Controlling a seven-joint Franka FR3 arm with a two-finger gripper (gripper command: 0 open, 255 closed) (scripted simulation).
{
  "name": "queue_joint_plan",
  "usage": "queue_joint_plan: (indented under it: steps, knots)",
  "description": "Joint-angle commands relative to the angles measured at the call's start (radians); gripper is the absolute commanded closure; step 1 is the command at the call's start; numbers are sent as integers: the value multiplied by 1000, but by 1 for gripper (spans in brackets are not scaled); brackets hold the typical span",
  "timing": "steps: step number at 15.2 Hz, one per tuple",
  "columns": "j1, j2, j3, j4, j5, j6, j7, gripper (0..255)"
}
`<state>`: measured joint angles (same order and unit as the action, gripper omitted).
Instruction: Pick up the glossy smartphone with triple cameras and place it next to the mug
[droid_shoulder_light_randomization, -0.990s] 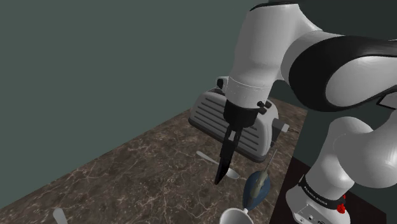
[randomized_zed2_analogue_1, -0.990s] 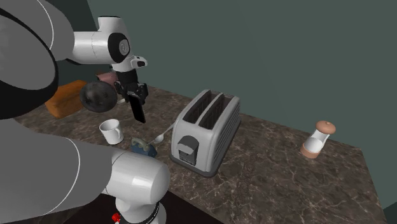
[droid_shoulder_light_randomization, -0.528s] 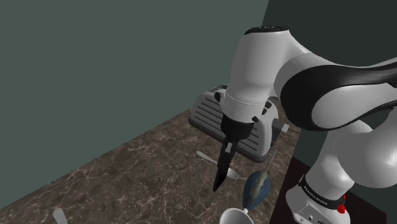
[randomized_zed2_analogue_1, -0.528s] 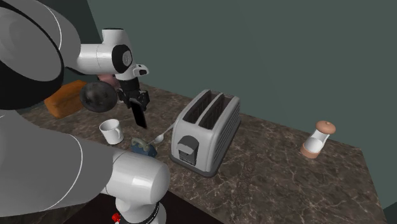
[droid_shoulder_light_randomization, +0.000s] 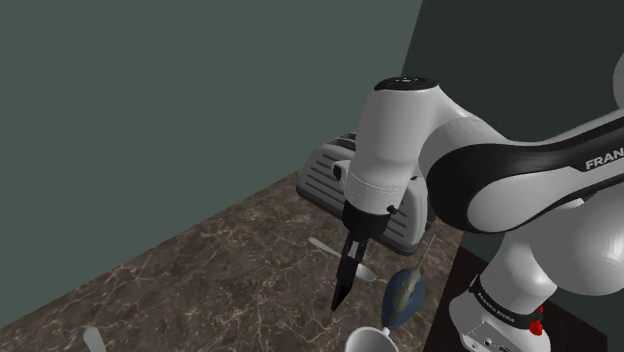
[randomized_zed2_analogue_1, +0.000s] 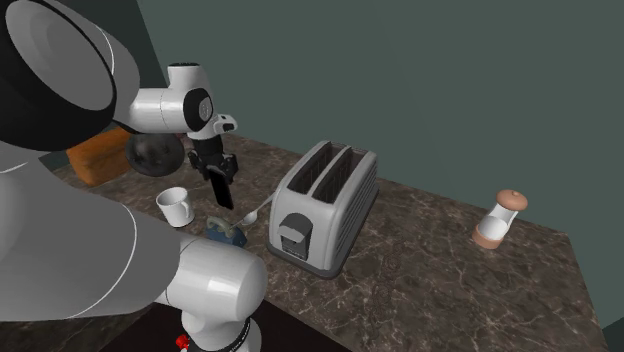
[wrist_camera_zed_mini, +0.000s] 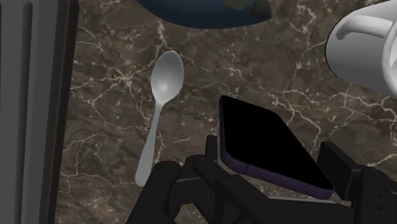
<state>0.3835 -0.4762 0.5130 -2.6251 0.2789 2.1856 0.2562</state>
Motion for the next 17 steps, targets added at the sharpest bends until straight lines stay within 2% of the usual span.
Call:
queue_joint_plan:
  steps: [1, 7, 8, 13, 17]
  knots:
    - [1, 2, 2, -4, 1, 7, 1, 255]
    - [1, 2, 2, -4, 1, 7, 1, 255]
    - [1, 2, 2, -4, 1, 7, 1, 0]
    - [1, 2, 2, -4, 1, 7, 1, 0]
    - [4, -66, -35, 79, -9, -143, -4, 0]
